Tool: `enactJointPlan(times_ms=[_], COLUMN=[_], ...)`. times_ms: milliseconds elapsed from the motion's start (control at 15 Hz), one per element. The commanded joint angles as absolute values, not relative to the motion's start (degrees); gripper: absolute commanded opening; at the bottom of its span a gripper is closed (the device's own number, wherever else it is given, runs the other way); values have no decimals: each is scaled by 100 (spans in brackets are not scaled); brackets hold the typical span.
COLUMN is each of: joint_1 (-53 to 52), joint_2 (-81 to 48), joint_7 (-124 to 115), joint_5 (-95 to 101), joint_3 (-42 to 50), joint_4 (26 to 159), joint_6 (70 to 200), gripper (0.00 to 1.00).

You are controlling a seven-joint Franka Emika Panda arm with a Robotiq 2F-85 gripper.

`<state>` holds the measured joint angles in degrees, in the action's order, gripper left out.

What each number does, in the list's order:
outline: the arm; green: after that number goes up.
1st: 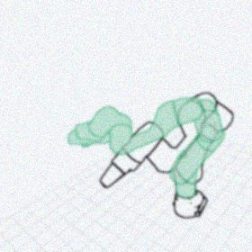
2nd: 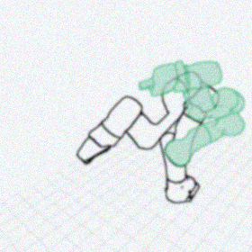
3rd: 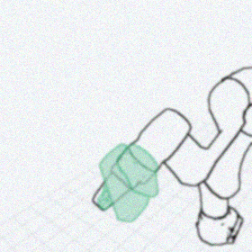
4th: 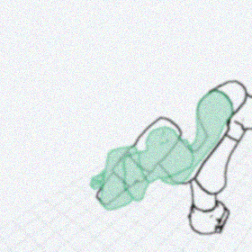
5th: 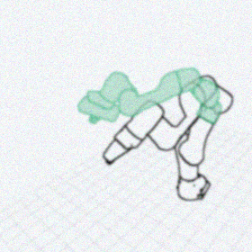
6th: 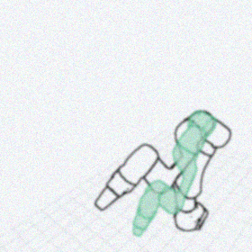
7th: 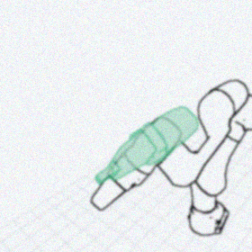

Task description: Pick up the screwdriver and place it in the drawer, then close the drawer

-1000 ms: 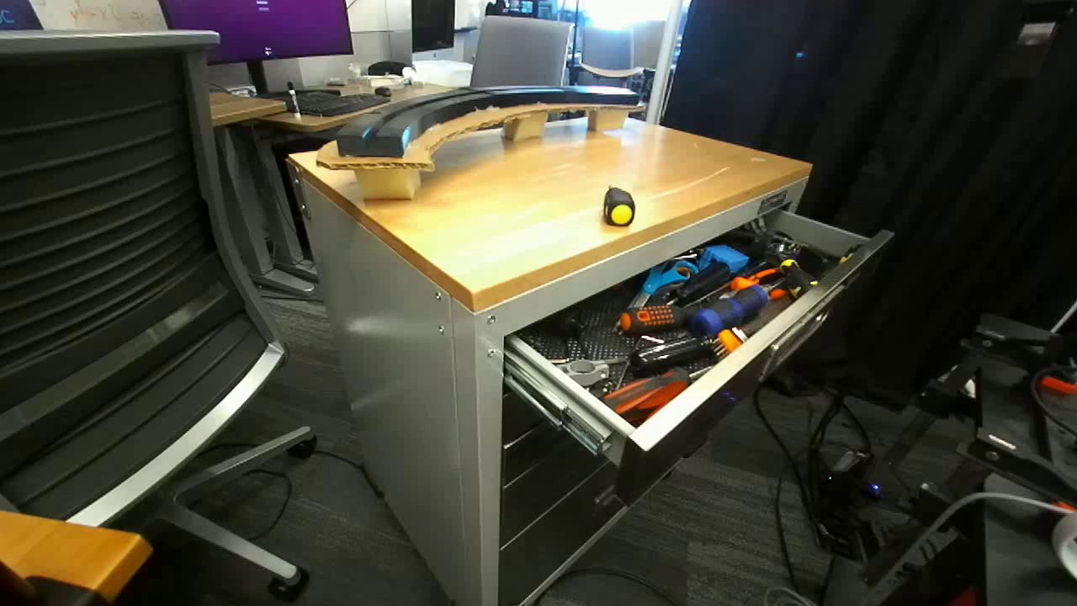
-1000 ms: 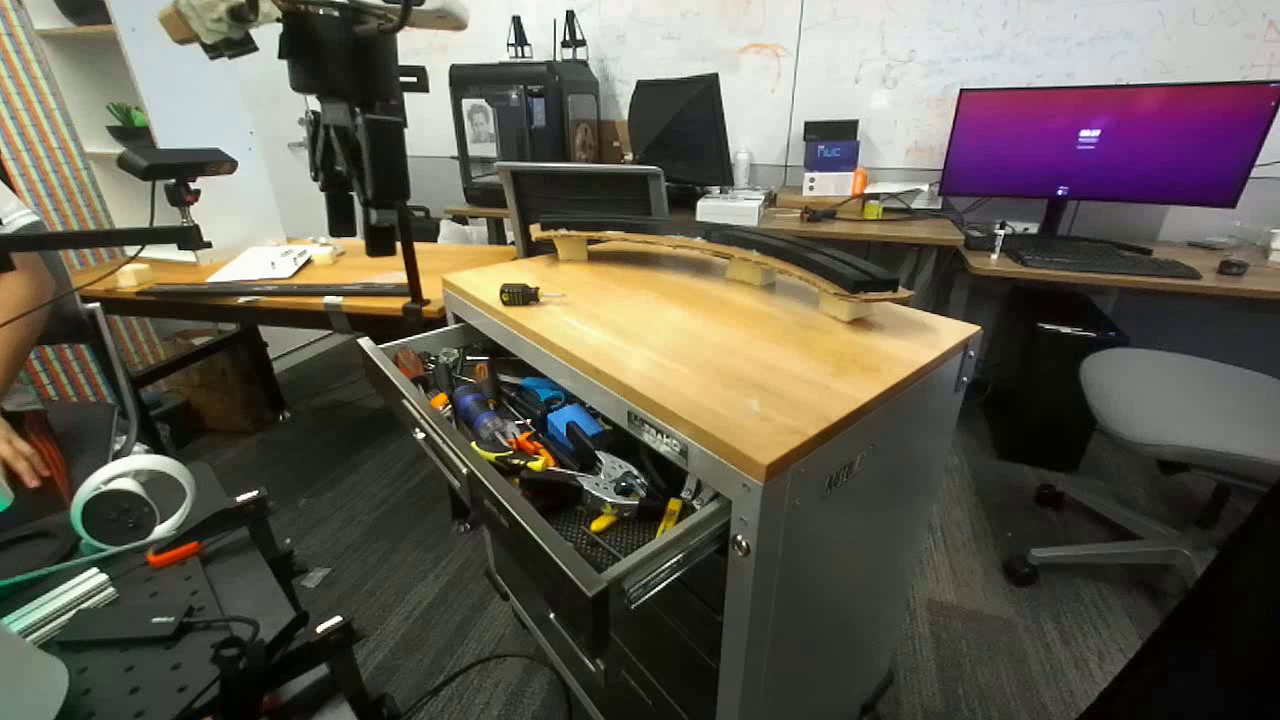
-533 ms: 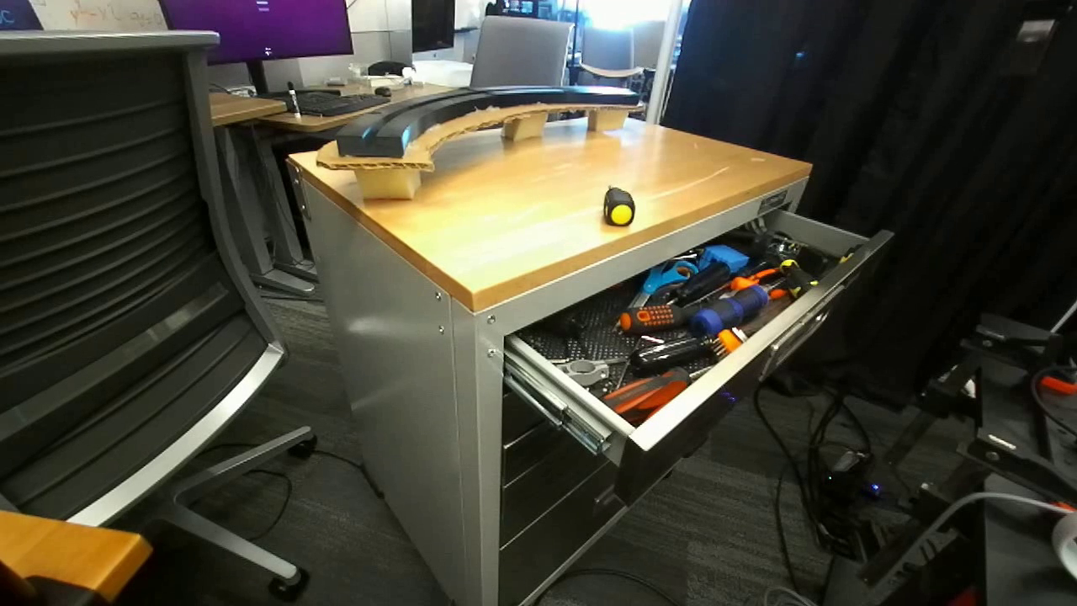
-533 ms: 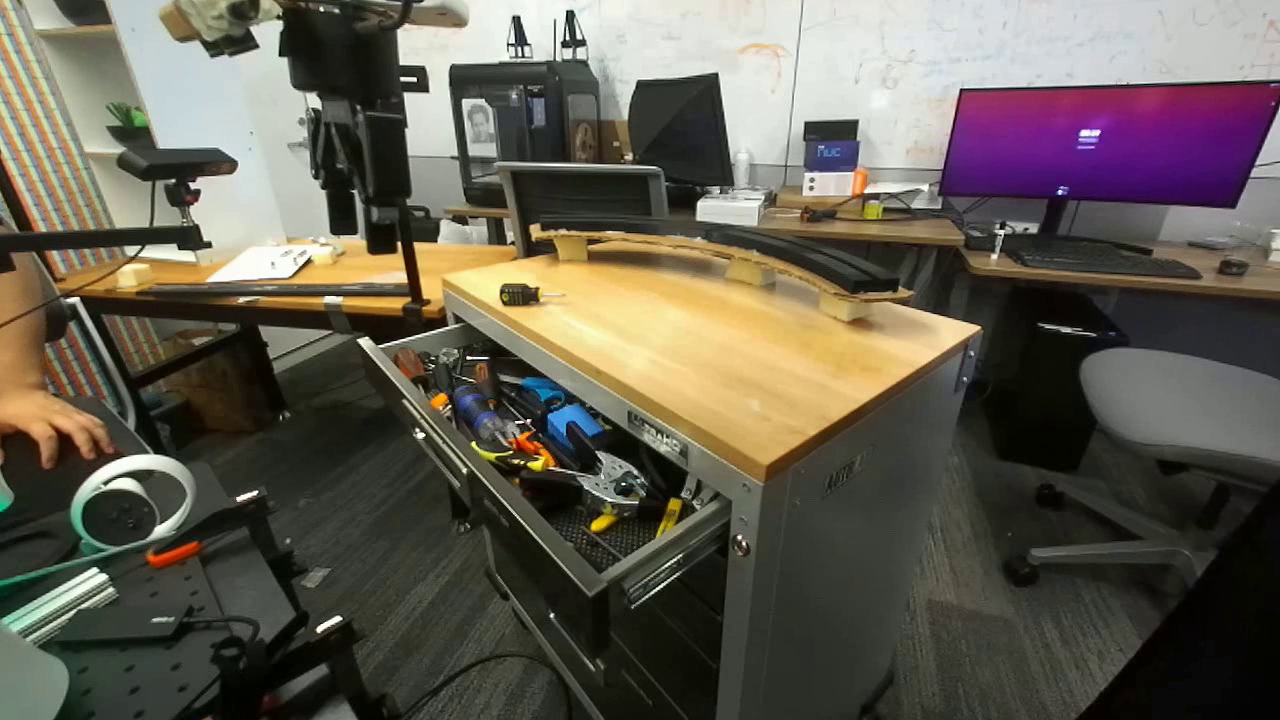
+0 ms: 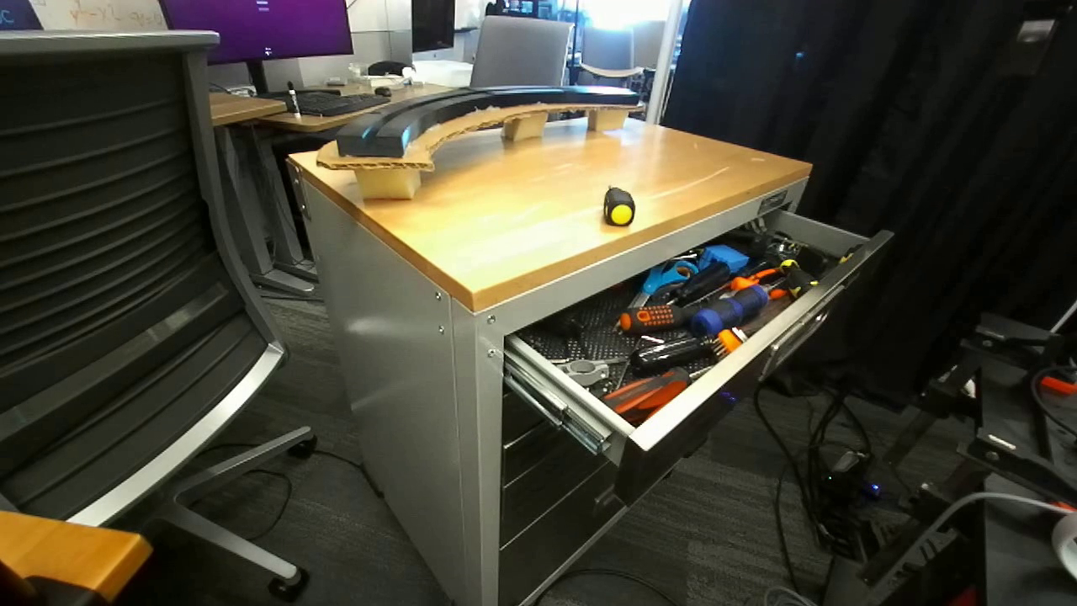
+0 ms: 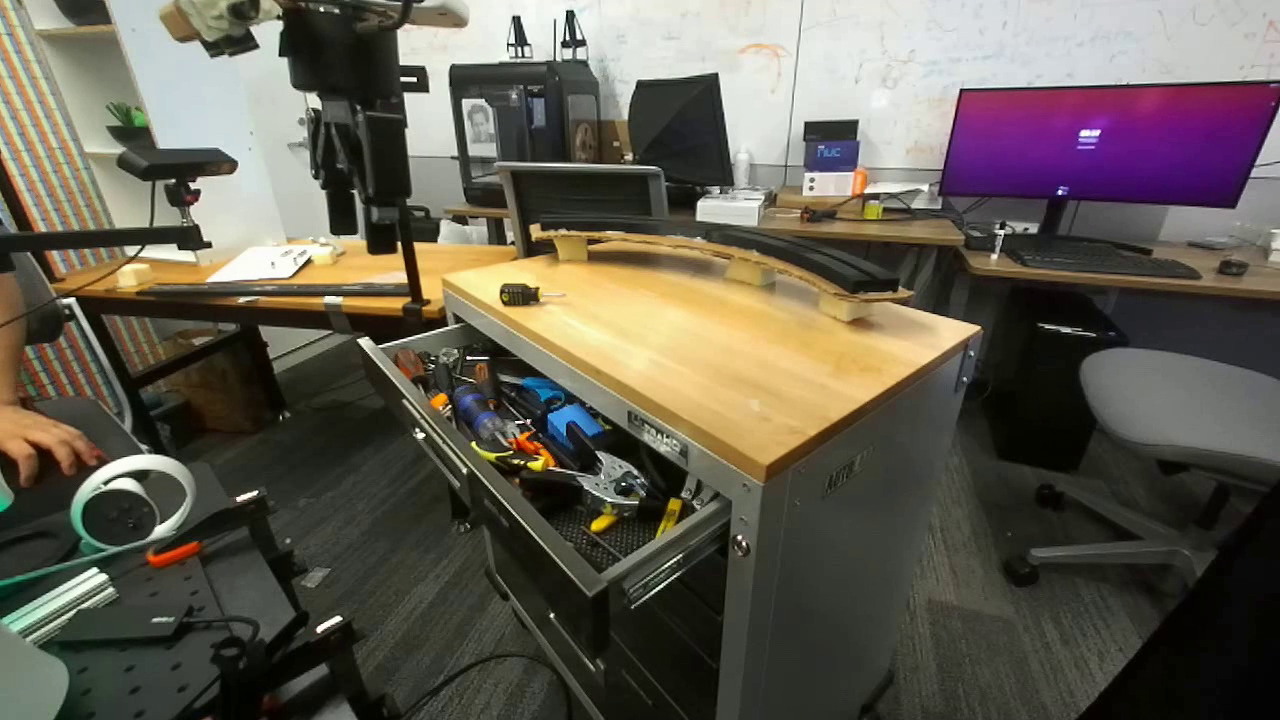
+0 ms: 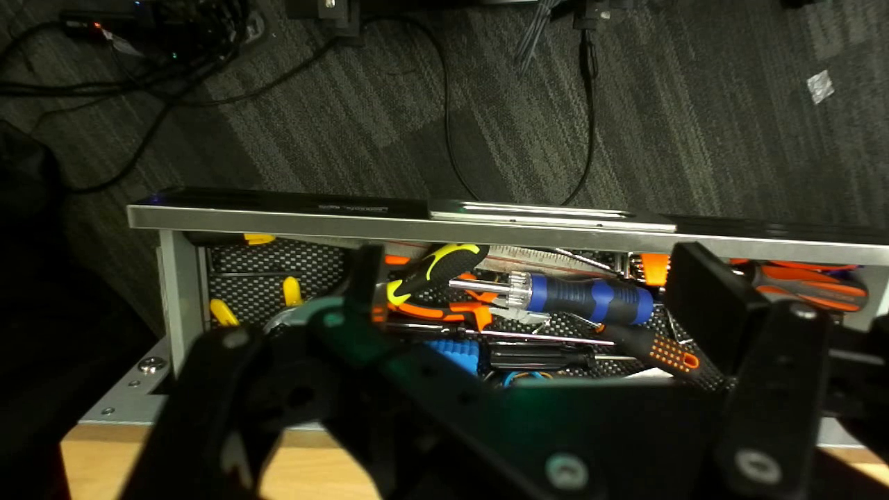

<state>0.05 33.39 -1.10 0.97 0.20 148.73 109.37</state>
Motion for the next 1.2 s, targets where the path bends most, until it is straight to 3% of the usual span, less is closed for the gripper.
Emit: enactJointPlan(times_ms=[0, 200, 1133], joint_1=[19, 19, -935], joint_2=[3338, 3338, -231], joint_7=[-103, -103, -1126], joint_5=[90, 90, -1020], joint_3=[8, 8, -930], joint_4=[14865, 14865, 13350], joint_6=[10927, 10927, 14673], gripper=[100, 100, 100])
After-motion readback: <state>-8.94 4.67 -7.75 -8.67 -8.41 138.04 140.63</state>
